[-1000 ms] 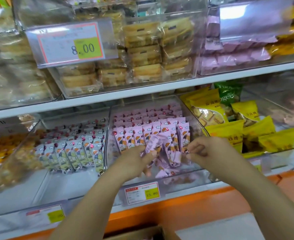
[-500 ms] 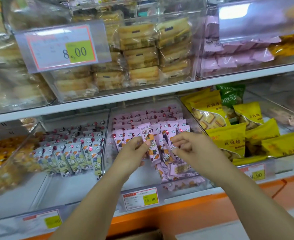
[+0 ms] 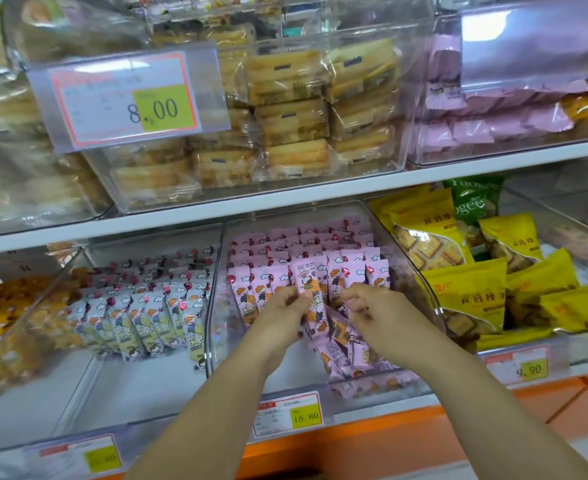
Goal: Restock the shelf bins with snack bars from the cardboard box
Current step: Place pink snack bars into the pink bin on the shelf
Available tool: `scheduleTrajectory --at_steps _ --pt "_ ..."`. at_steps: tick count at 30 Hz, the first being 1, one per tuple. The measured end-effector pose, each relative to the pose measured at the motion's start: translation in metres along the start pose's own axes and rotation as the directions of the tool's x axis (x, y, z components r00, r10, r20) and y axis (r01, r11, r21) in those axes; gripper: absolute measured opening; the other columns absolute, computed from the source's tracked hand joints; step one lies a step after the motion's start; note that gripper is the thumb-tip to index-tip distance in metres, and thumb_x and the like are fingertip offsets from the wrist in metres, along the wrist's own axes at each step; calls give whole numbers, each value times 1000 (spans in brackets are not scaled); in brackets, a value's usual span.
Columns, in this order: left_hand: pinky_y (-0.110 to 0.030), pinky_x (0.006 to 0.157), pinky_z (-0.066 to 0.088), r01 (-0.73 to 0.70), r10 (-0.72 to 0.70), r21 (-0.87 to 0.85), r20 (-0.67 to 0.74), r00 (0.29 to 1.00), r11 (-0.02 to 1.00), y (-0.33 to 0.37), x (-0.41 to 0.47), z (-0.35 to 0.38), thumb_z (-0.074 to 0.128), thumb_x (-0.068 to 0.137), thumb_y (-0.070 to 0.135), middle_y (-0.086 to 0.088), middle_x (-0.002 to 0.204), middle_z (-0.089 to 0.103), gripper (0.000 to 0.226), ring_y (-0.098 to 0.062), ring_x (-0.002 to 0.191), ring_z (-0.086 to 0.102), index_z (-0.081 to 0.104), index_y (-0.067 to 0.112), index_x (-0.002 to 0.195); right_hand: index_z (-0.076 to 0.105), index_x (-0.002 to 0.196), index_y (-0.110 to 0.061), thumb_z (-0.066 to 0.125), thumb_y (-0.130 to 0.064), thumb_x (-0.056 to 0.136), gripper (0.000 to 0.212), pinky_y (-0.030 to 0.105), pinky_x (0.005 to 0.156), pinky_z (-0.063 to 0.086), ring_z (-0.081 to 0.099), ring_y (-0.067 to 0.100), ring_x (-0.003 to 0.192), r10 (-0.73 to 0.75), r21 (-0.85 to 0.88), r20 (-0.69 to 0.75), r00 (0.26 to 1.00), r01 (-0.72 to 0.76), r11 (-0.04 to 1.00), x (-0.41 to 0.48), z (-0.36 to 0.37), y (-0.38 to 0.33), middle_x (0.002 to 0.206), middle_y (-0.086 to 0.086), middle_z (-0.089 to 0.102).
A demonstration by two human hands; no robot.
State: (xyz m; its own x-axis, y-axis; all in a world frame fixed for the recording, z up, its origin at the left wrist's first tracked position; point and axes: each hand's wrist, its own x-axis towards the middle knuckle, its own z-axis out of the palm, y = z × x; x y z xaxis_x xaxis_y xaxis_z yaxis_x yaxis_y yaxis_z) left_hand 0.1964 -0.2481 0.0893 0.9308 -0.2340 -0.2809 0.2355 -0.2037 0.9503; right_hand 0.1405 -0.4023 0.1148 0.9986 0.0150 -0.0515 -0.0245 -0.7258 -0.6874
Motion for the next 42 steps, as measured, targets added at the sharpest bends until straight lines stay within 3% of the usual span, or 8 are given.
scheduleTrajectory --at_steps 10,12,16,20,22,26,33,42 --pt "-39 85 44 -186 188 -74 17 982 980 2 1 2 52 97 30 -13 90 58 20 -25 82 53 63 17 109 43 139 -16 36 -6 100 40 25 90 47 56 12 104 4 29 124 992 -7 1000 5 3 -4 134 7 52" --pt "-43 94 45 -197 202 -140 22 979 970 5 2 2 52 98 28 -14 96 59 21 -26 88 55 61 17 114 37 144 -18 34 -6 101 45 7 64 39 48 -3 75 -18 50 92 996 14 999 5 2 -4 110 -6 58" --pt "-35 79 43 -160 166 -68 101 981 985 2 4 6 48 99 25 -9 94 53 24 -20 84 48 56 12 118 30 148 -19 34 -5 101 49 11 46 34 29 -2 54 -9 61 16 1000 8 998 7 1 4 70 -18 27" --pt "-33 81 45 -139 145 -53 133 980 989 3 4 10 49 99 22 -11 103 54 26 -23 91 51 53 12 122 32 147 -18 34 -4 101 48 12 51 40 43 2 60 -32 124 8 999 31 992 2 -4 4 76 -13 44" --pt "-31 87 48 -153 153 -9 154 976 988 5 3 12 50 99 21 -9 111 57 27 -19 95 56 51 13 124 38 143 -13 34 -3 101 44 23 72 48 60 18 92 -42 145 -15 999 44 988 -2 -7 -1 105 6 61" --pt "-24 77 44 -194 169 216 128 977 957 6 -8 6 46 100 28 3 97 59 29 -10 84 56 50 16 125 45 139 -13 36 -3 100 41 21 94 40 50 15 116 -77 93 -115 990 88 992 0 -5 1 141 5 41" --pt "-16 64 50 -182 184 27 -154 971 983 12 -40 -26 41 100 36 13 127 51 28 -7 107 46 45 31 127 57 126 -20 47 -6 97 33 11 77 42 56 10 105 -44 266 -210 977 101 959 3 -3 -2 119 -1 62" --pt "-29 61 52 -242 218 163 149 964 957 24 -53 -27 60 91 27 8 115 63 31 -21 86 63 57 36 120 53 119 -33 66 -16 88 38 21 75 56 65 1 91 -143 530 -137 980 194 825 -4 -1 -13 99 -30 46"
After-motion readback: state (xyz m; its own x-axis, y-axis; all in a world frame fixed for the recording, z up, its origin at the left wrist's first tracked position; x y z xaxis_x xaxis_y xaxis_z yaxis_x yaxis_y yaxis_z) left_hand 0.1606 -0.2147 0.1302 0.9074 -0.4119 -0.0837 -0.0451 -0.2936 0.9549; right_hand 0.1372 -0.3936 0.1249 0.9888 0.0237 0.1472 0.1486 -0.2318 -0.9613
